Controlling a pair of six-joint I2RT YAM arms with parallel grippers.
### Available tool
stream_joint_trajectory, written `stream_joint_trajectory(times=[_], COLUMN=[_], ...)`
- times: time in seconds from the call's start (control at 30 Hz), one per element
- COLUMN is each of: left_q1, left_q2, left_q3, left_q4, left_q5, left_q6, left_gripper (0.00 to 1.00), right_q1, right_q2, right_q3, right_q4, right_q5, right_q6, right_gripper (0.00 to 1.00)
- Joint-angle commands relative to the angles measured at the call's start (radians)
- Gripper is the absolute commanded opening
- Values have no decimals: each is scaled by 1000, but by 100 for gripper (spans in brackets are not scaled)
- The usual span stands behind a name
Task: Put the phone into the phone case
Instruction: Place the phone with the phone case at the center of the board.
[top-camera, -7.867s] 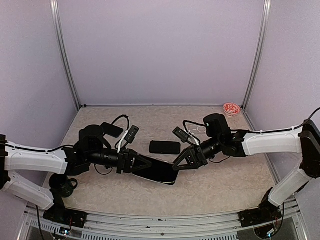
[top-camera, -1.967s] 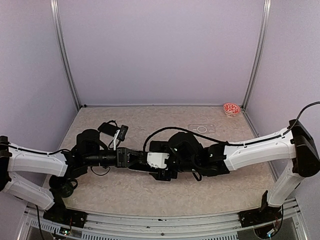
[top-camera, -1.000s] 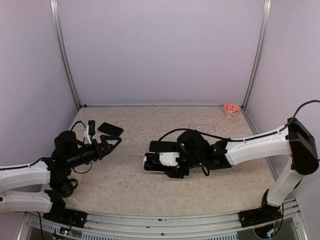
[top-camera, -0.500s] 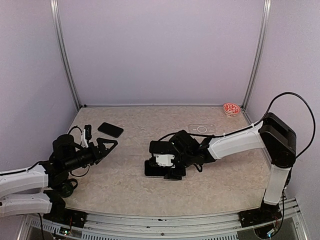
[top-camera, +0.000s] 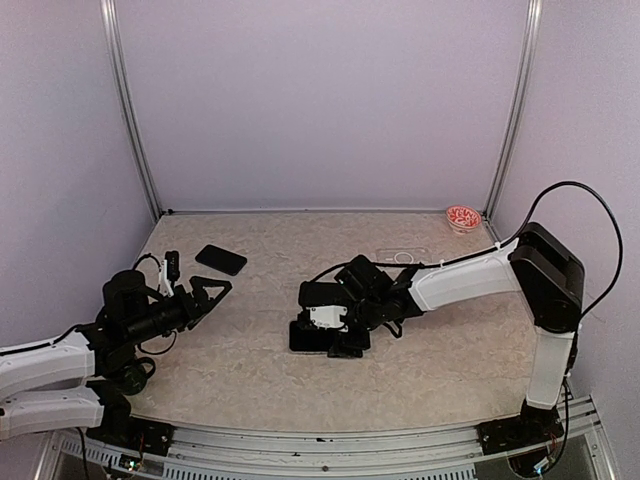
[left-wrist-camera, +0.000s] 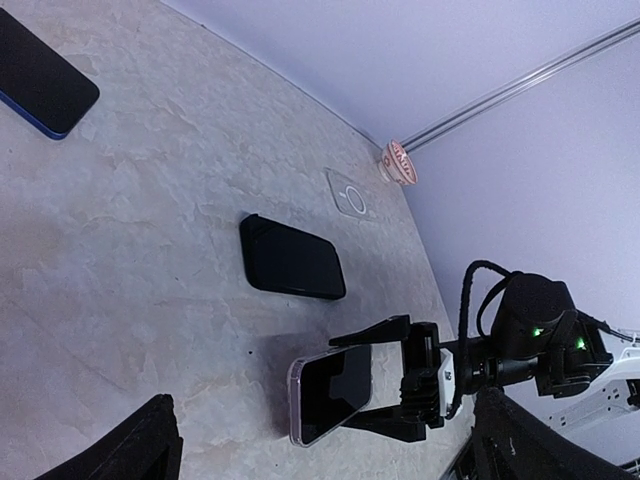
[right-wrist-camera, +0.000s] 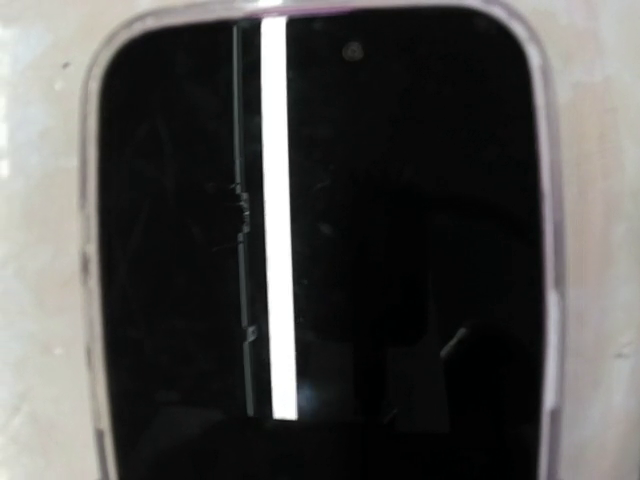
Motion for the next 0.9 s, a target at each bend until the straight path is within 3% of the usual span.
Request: stream_joint_trajectory(times=[0.0, 0.2, 0.87], left_q1=[8, 9, 15], left_q2=[-4, 12, 11], left_q3=[-11, -12, -19], left_q4=[1, 19, 19], left_q5=[-13, -8, -17], left_q6=[-5, -10, -12], left_gripper=[99, 99, 99], right_q1=[-7, -7, -8], right_q2=[21, 30, 92], right_q3=[58, 112, 195], right_q4=[-134, -226, -293], right_q5=[-42, -49, -19], right_q6=[30, 79, 163], right_gripper=[77, 78, 83])
